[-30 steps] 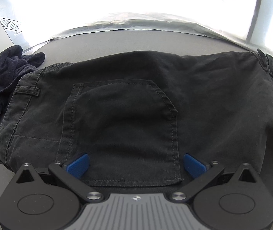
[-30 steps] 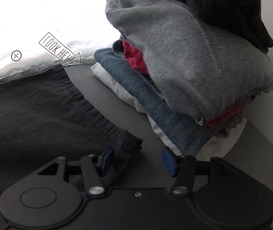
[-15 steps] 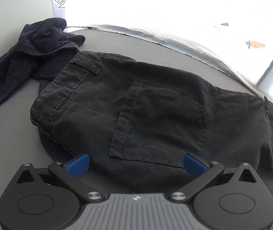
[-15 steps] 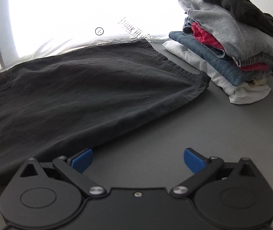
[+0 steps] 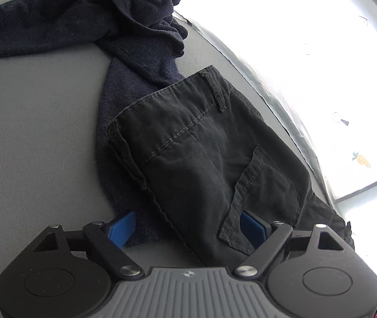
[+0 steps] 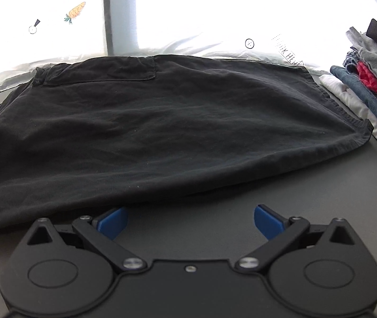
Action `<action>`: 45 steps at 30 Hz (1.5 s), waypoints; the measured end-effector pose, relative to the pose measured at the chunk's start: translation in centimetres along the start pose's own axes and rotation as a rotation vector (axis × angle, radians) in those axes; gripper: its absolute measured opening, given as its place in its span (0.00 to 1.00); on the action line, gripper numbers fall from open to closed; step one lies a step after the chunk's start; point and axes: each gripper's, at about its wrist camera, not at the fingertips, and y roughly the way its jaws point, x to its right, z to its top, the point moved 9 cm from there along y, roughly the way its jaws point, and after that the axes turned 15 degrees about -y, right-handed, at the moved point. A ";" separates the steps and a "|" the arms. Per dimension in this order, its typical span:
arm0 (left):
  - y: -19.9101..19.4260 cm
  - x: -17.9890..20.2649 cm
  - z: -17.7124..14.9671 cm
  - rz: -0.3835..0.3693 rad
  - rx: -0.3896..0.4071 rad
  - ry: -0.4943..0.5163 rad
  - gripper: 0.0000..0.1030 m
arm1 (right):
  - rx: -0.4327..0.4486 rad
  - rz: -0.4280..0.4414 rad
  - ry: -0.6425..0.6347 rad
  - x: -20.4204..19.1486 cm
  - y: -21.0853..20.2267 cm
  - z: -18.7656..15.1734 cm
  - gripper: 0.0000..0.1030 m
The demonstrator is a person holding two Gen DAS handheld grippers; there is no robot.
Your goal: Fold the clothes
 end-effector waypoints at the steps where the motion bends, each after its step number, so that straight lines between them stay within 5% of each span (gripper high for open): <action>1: 0.2 0.2 0.2 -0.004 0.001 0.006 0.83 | 0.002 -0.004 -0.013 -0.2 -0.2 0.2 1.00; 9: 1.1 0.5 2.2 0.018 0.090 0.008 0.82 | -0.081 -0.013 -0.012 -0.2 0.6 -1.8 1.00; 11: 0.8 -0.1 2.7 0.021 0.126 -0.017 0.61 | -0.076 0.010 0.038 0.1 0.8 -2.3 1.00; 19: -2.2 1.8 3.7 -0.015 0.222 0.012 0.30 | -0.050 0.029 0.076 0.4 0.8 -2.8 1.00; 23: -3.2 5.1 4.3 -0.001 0.256 0.146 0.35 | -0.021 0.022 0.079 0.4 0.7 -2.9 1.00; 28: -2.0 4.1 4.6 -0.027 0.227 0.069 0.31 | 0.003 0.009 0.089 0.5 0.6 -3.0 1.00; 37: -5.9 12.2 1.9 -0.159 0.274 0.384 0.26 | 0.021 -0.008 0.103 0.3 0.5 -3.1 1.00; 41: -7.7 18.8 -2.1 -0.275 0.270 0.648 0.25 | 0.031 -0.012 0.105 0.4 0.4 -3.2 1.00; 45: -7.8 23.0 -7.4 -0.389 0.194 0.770 0.25 | 0.032 -0.015 0.108 0.4 0.5 -3.1 1.00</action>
